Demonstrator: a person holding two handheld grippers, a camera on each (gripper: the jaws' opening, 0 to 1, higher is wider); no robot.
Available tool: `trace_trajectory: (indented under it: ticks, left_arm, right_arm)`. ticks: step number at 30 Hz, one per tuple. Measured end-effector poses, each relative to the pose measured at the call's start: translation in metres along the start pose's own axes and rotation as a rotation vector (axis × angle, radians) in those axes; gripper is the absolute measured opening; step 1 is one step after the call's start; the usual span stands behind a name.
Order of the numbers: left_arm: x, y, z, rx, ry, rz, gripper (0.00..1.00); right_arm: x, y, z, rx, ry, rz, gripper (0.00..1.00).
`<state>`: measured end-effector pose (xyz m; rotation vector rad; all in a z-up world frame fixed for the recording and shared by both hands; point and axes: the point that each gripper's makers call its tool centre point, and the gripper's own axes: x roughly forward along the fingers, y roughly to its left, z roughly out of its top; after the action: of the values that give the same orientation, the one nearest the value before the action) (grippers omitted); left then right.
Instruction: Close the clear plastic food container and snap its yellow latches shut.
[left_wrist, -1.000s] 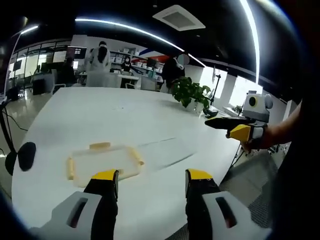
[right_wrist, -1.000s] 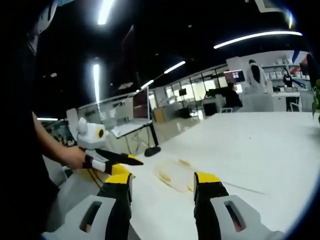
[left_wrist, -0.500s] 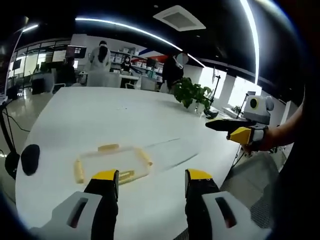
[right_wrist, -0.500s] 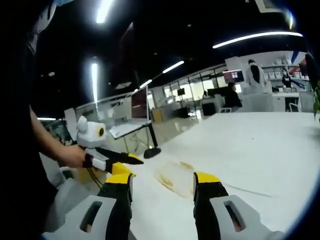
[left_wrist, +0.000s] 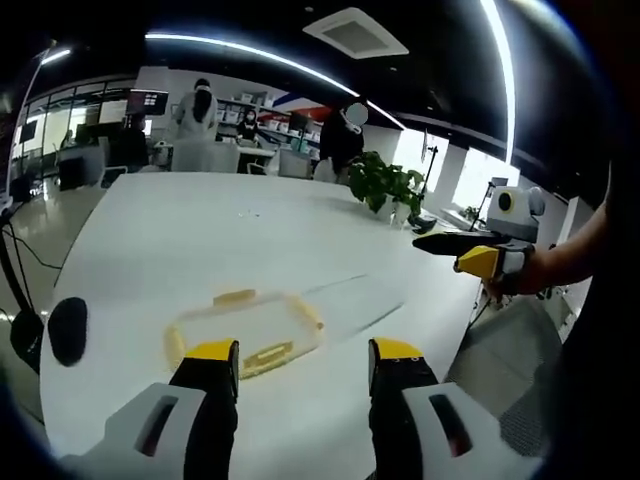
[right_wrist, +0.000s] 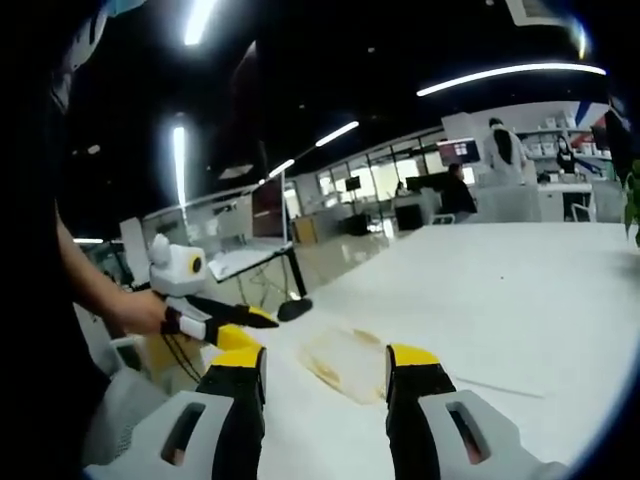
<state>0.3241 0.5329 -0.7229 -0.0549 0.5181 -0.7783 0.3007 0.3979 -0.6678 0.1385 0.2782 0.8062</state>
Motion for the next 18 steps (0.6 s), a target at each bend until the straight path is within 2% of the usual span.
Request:
trace_trajectory:
  ticks: [10,18]
  left_arm:
    - [0.0,0.021,0.003,0.004,0.015,-0.001,0.51]
    - [-0.001,0.037,0.002,0.026,0.037,-0.003,0.49]
  right_arm:
    - [0.017,0.002,0.009,0.008,-0.016,-0.009,0.47]
    - [0.032,0.002,0.008,-0.007,-0.003,-0.01,0.46]
